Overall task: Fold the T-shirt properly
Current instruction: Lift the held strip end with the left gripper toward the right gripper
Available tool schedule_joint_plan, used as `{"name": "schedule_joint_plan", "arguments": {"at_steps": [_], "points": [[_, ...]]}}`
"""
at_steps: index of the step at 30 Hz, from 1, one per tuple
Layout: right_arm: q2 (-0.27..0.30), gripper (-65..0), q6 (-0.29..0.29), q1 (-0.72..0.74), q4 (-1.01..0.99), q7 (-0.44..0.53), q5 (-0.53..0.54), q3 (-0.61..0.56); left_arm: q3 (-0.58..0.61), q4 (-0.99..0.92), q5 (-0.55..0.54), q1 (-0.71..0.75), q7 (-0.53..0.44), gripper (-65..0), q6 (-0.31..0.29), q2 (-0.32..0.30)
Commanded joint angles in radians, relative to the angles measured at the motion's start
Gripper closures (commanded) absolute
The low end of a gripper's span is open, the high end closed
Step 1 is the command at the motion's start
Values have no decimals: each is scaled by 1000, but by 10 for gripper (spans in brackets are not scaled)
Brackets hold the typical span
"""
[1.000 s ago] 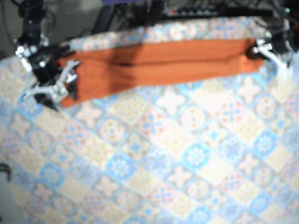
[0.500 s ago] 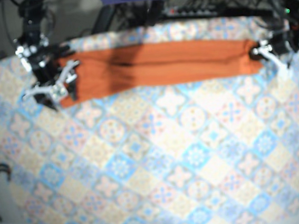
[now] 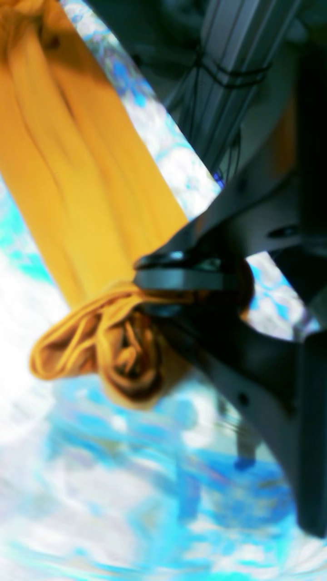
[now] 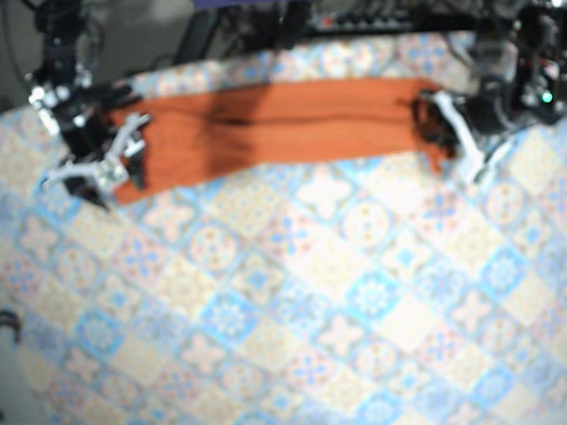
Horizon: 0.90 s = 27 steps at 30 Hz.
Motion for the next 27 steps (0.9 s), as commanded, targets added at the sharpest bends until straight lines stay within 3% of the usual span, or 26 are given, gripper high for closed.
{"name": "schedule_joint_plan", "arguments": {"at_steps": [1, 12, 27], "points": [[5, -338, -11, 5, 21, 29, 13, 15, 22, 31, 1, -23, -2, 0, -2, -26], [5, -338, -11, 5, 21, 29, 15, 81, 379, 35, 4, -314, 22, 0, -2, -22], [-33, -338, -11, 8, 19, 26, 15, 89, 623, -9, 22, -455, 21, 0, -2, 118]]}}
